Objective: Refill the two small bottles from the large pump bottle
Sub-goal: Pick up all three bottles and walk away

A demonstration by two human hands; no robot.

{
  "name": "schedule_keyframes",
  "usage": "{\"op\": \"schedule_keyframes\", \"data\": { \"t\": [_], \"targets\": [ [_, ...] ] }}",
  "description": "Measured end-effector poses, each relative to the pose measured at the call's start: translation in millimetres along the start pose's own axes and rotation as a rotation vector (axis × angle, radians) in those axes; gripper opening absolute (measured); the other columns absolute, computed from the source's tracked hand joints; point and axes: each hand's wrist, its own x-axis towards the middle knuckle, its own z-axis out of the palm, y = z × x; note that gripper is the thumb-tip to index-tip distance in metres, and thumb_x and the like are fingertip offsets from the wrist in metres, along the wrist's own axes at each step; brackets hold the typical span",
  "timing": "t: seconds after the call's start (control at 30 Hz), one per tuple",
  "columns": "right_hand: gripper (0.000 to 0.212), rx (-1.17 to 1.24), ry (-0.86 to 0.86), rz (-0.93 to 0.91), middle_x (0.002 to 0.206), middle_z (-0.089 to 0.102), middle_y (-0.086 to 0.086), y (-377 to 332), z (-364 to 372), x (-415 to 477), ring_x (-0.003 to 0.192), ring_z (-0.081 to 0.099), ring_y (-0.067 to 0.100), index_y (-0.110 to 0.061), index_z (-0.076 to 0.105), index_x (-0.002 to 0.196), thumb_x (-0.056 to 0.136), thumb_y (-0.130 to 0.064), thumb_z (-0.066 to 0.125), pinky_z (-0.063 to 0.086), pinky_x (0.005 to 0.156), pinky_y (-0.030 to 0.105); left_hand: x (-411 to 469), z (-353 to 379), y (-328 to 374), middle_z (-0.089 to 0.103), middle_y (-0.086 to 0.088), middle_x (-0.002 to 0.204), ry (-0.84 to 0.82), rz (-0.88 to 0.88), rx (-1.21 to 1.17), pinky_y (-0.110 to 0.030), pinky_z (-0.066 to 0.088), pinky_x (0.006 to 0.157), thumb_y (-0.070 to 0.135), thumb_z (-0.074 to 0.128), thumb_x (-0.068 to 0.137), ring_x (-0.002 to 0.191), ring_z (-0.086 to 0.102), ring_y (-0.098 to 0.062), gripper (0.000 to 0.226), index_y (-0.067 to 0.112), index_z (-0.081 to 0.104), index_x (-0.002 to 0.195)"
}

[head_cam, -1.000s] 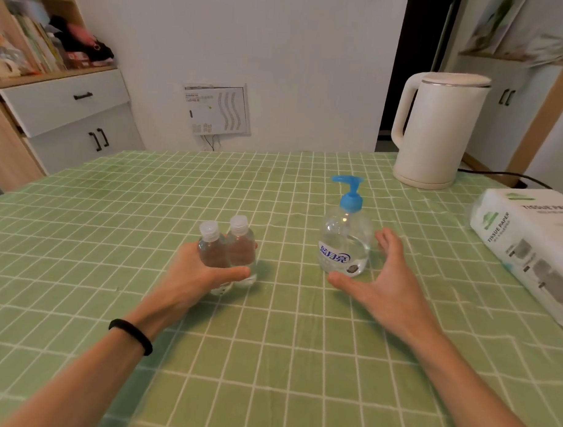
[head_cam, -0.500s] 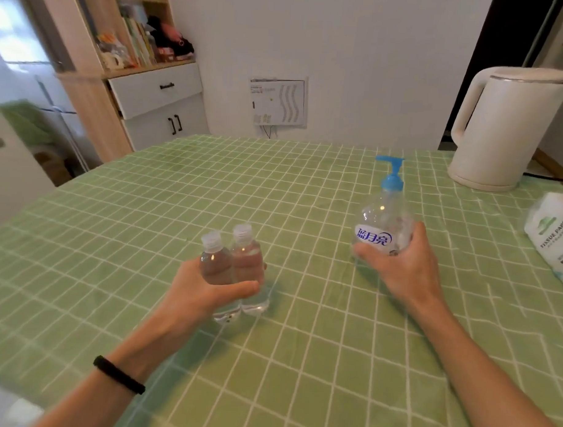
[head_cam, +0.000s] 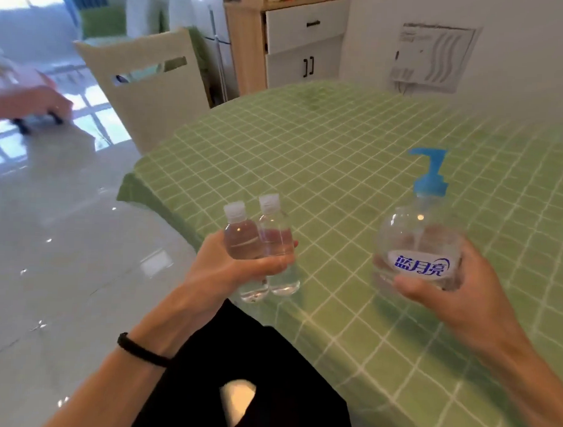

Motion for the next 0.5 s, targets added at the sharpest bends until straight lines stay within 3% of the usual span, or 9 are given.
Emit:
{"op": "schedule_keyframes", "data": {
  "t": [0.07, 0.2, 0.27, 0.33, 0.4, 0.43, 0.5],
  "targets": [
    [0.081, -0.007, -0.076, -0.005, 0.113, 0.081, -0.019, -9.3, 13.1, -7.8, 0.094, 0.08, 0.003, -0.052, 0.063, 0.128, 0.052, -0.05, 0.089, 0.057, 0.072, 0.008, -21.3, -18.3, -2.4, 0.08, -0.002, 0.118, 0.028, 0.002, 0.003, -0.037, 0.062, 0.095, 0.016, 0.09, 0.078, 0.113, 0.077, -0.021, 0.039, 0.029, 0.079, 0.113],
    [0.072, -0.018, -0.198, -0.004, 0.104, 0.081, -0.025, -24.1, 42.1, -27.0, 0.087, 0.079, -0.003, -0.073, 0.065, 0.111, 0.046, -0.05, 0.085, 0.058, 0.063, 0.008, -66.1, -55.7, -16.8, 0.079, -0.003, 0.121, 0.128, -0.018, -0.018, -0.028, 0.062, 0.09, 0.021, 0.091, 0.081, 0.114, 0.076, -0.022, 0.04, 0.028, 0.077, 0.118],
    [0.067, -0.007, -0.247, 0.003, 0.092, 0.081, -0.025, -21.5, 58.3, -39.4, 0.077, 0.078, -0.006, -0.066, 0.071, 0.104, 0.041, -0.048, 0.082, 0.055, 0.056, 0.006, -88.8, -74.0, -27.1, 0.079, -0.005, 0.122, 0.186, -0.049, -0.033, -0.032, 0.062, 0.092, 0.019, 0.091, 0.081, 0.115, 0.076, -0.024, 0.041, 0.027, 0.077, 0.119],
    [0.067, 0.034, -0.292, 0.038, 0.082, 0.08, -0.027, -17.7, 81.1, -51.1, 0.073, 0.076, -0.009, -0.043, 0.074, 0.102, 0.035, -0.048, 0.077, 0.049, 0.056, -0.002, -111.3, -89.3, -36.4, 0.079, -0.007, 0.122, 0.256, -0.085, -0.041, -0.05, 0.061, 0.096, 0.019, 0.09, 0.081, 0.115, 0.076, -0.028, 0.041, 0.026, 0.077, 0.119],
    [0.071, 0.064, -0.398, 0.066, 0.085, 0.08, -0.027, -16.1, 115.9, -59.3, 0.076, 0.076, -0.01, -0.035, 0.07, 0.108, 0.039, -0.049, 0.076, 0.048, 0.06, -0.003, -132.9, -102.8, -45.0, 0.08, -0.008, 0.12, 0.346, -0.114, -0.04, -0.063, 0.056, 0.099, 0.02, 0.091, 0.079, 0.114, 0.076, -0.03, 0.04, 0.024, 0.077, 0.117],
    [0.071, 0.091, -0.467, 0.087, 0.09, 0.082, -0.025, -14.1, 137.2, -63.0, 0.079, 0.077, -0.008, -0.035, 0.071, 0.112, 0.042, -0.048, 0.078, 0.051, 0.063, 0.0, -144.1, -108.3, -48.6, 0.08, -0.008, 0.119, 0.389, -0.134, -0.039, -0.063, 0.056, 0.099, 0.022, 0.092, 0.077, 0.112, 0.077, -0.03, 0.041, 0.023, 0.078, 0.116],
    [0.074, 0.128, -0.616, 0.103, 0.101, 0.083, -0.02, -11.4, 182.0, -66.2, 0.087, 0.08, -0.002, -0.047, 0.07, 0.121, 0.048, -0.043, 0.084, 0.056, 0.068, 0.005, -167.0, -119.7, -56.1, 0.081, -0.008, 0.116, 0.465, -0.173, -0.051, -0.05, 0.062, 0.096, 0.025, 0.093, 0.075, 0.111, 0.077, -0.028, 0.043, 0.022, 0.079, 0.115]
  ]
}}
